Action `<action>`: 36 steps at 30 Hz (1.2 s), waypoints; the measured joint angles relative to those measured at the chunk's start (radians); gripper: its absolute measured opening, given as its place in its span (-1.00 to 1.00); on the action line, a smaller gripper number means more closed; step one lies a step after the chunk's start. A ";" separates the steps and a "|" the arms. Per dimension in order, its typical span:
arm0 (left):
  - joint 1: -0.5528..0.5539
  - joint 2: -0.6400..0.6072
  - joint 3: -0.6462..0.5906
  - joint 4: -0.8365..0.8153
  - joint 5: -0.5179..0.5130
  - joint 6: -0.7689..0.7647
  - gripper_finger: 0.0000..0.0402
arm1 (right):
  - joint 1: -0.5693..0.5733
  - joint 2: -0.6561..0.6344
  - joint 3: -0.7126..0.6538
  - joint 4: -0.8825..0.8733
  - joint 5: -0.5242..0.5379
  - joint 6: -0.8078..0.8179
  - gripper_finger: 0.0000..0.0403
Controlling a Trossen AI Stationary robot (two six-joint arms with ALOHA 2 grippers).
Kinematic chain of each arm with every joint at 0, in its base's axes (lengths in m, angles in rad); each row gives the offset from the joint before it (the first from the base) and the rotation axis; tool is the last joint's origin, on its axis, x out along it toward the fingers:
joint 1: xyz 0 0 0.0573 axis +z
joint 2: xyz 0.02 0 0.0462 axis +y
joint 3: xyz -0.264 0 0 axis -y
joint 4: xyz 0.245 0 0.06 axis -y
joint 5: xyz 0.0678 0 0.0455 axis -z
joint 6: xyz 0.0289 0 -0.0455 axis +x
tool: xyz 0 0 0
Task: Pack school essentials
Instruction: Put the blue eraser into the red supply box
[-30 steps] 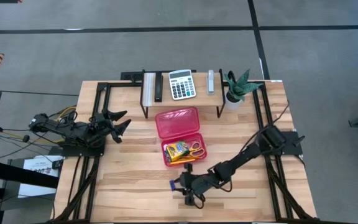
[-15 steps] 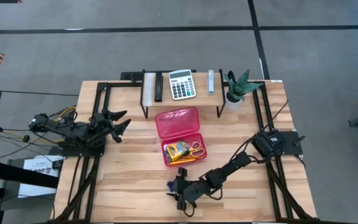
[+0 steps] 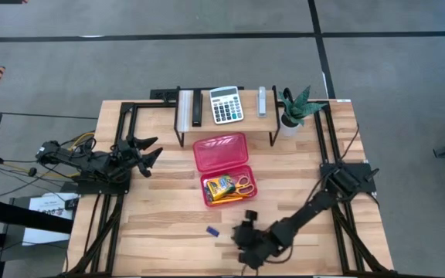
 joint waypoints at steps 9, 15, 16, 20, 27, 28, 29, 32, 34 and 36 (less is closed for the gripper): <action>0.000 0.000 0.000 0.001 0.003 -0.004 0.31 | 0.046 -0.032 -0.001 0.179 0.214 -0.062 -0.04; 0.000 0.000 0.000 0.000 0.008 -0.009 0.31 | 0.001 0.017 0.002 0.389 0.185 -0.193 0.21; 0.000 0.000 0.000 -0.002 0.008 -0.009 0.31 | -0.010 0.028 0.005 0.413 0.184 -0.192 0.24; 0.000 0.000 0.000 -0.006 0.008 -0.015 0.31 | -0.042 0.061 0.003 0.490 0.153 -0.212 0.26; 0.000 0.000 0.000 -0.002 0.008 -0.017 0.31 | -0.054 0.117 0.000 0.533 0.146 -0.200 0.27; 0.000 0.000 0.000 -0.005 0.008 -0.017 0.31 | -0.055 0.118 0.001 0.532 0.145 -0.186 0.27; 0.000 0.000 0.000 -0.007 0.008 -0.017 0.31 | -0.055 0.126 0.004 0.541 0.145 -0.171 0.27; 0.000 0.000 0.000 -0.005 0.008 -0.017 0.31 | -0.054 0.136 -0.001 0.536 0.159 -0.170 0.27; 0.000 0.000 0.000 -0.005 0.008 -0.017 0.31 | -0.052 0.135 0.002 0.544 0.153 -0.158 0.27; 0.000 0.000 0.000 -0.005 0.008 -0.016 0.31 | -0.054 0.145 0.003 0.560 0.147 -0.153 0.27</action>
